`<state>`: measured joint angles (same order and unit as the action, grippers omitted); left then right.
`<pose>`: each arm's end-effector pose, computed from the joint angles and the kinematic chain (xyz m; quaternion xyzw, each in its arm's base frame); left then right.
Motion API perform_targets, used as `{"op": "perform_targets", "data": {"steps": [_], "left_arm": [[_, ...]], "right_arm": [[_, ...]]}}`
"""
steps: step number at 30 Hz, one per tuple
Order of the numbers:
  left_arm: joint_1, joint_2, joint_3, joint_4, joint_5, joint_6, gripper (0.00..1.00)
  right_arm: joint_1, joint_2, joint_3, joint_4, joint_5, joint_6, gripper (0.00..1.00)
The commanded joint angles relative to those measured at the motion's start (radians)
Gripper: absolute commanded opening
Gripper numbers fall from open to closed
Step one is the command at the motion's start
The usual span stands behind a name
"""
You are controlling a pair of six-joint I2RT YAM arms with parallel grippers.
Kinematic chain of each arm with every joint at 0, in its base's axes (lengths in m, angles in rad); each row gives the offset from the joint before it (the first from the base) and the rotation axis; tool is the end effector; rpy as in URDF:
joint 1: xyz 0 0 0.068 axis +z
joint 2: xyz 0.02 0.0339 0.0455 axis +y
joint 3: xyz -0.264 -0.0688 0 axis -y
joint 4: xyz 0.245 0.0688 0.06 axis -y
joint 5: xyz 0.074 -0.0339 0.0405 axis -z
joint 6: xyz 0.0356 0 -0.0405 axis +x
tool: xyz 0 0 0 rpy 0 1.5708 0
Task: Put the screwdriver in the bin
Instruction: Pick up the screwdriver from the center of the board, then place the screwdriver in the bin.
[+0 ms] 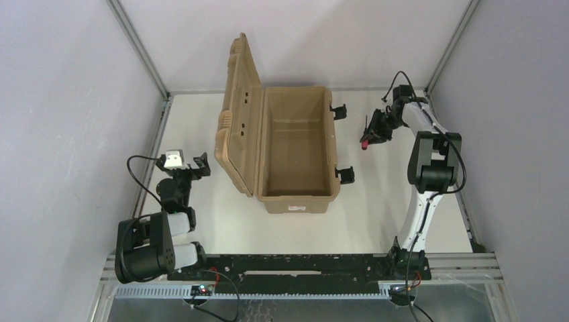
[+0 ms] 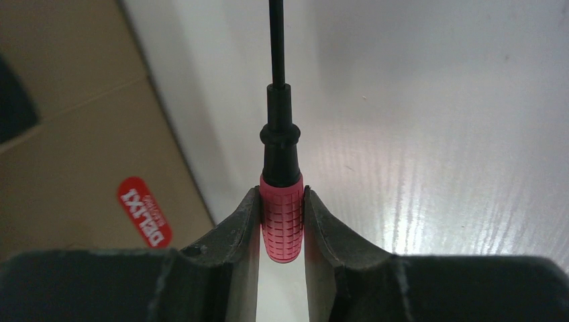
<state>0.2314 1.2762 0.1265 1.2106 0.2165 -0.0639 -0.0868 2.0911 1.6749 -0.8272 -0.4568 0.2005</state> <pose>0.2031 0.0400 0.1737 -0.0224 0.6854 -0.0132 0.7277 0.4334 -0.0220 0.1981 0.1011 0.9564 0.2321 0.1458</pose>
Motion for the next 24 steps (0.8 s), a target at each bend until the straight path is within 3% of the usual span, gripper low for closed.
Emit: {"op": "perform_targets", "data": {"steps": [1, 14, 24], "left_arm": [[0.001, -0.002, -0.016, 0.039, 0.008, -0.007, 1.0], [0.0, -0.002, -0.016, 0.038, 0.008, -0.007, 1.0], [0.001, -0.003, -0.016, 0.039, 0.007, -0.007, 1.0]], "right_arm": [[-0.012, -0.082, 0.085, 0.003, -0.096, 0.057, 0.19], [-0.027, -0.09, 0.334, -0.101, -0.272, 0.262, 0.19], [0.007, -0.088, 0.526, -0.157, -0.296, 0.385, 0.19]]}}
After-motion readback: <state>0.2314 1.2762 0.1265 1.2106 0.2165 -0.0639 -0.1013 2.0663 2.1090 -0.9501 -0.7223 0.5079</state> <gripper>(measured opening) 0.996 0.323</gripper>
